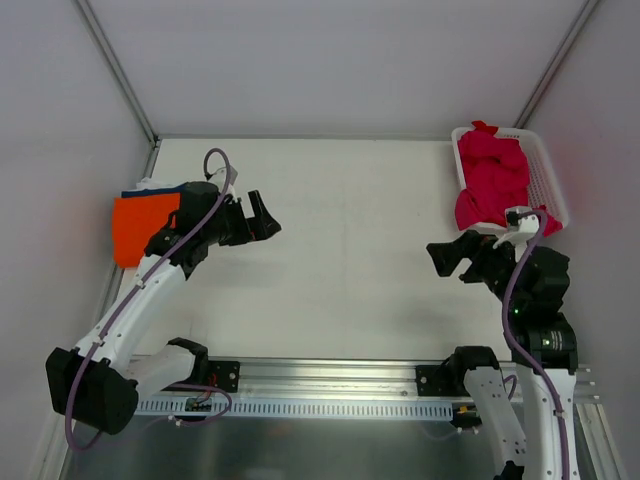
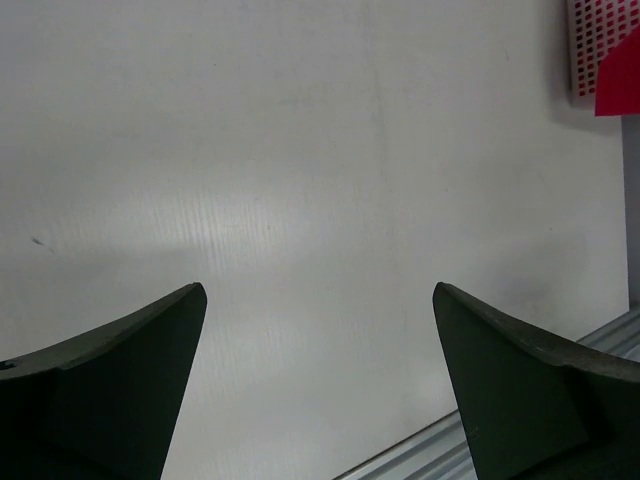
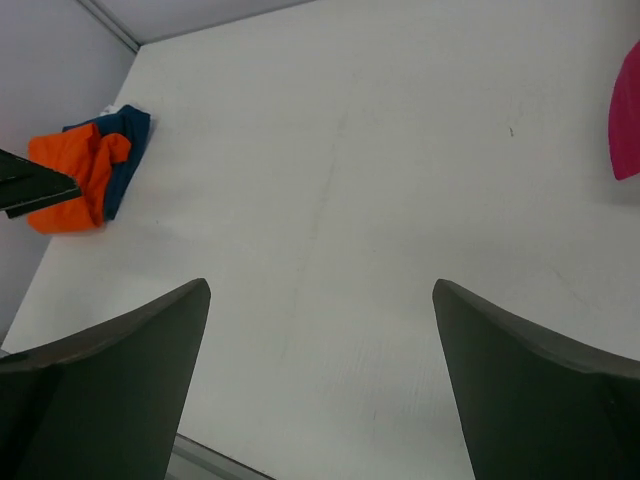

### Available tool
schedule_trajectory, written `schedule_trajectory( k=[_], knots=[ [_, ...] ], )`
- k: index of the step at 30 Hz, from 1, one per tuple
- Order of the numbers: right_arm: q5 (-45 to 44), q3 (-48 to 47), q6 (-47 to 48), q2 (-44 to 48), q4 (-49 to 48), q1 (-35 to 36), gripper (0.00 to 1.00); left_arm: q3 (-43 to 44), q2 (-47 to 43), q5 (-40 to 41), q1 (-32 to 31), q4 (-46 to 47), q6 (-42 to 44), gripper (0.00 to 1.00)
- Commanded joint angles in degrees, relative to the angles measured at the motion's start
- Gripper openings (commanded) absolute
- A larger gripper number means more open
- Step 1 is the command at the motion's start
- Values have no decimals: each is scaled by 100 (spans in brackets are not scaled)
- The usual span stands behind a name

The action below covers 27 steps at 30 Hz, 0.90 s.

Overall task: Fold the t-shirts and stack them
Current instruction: Grab crumpled tshirt from bin with the right arm

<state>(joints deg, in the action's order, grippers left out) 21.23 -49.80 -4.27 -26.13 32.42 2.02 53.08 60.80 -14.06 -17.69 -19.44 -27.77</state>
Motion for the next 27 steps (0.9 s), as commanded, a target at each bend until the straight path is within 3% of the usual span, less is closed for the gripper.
schedule_trajectory(
  k=[1, 5, 7, 10, 11, 14, 18, 27],
  knots=[
    [-198, -100, 375, -287, -184, 26, 99, -149, -217, 483, -33, 2, 245, 99],
    [-514, 13, 787, -506, -315, 26, 99, -342, -358, 615, -41, 2, 342, 99],
    [-707, 224, 910, -568, -944, 26, 99, -429, -358, 650, -41, 2, 334, 99],
    [-1891, 472, 840, -1015, -1205, 26, 100, -552, -349, 616, -32, 2, 211, 99],
    [-2634, 184, 901, -1669, -1064, 26, 100, -579, -366, 607, -41, 2, 167, 99],
    [-3605, -283, 1130, -2797, -799, 35, 99, -693, -498, 650, -41, 28, 149, 99],
    [-3767, -872, 1271, -4300, -1245, 26, 100, -834, -797, 659, -41, 54, 342, 99],
    [-4672, -2410, 1455, -5964, -1317, 26, 100, -1291, -1588, 949, -41, 204, 290, 99]
  ],
)
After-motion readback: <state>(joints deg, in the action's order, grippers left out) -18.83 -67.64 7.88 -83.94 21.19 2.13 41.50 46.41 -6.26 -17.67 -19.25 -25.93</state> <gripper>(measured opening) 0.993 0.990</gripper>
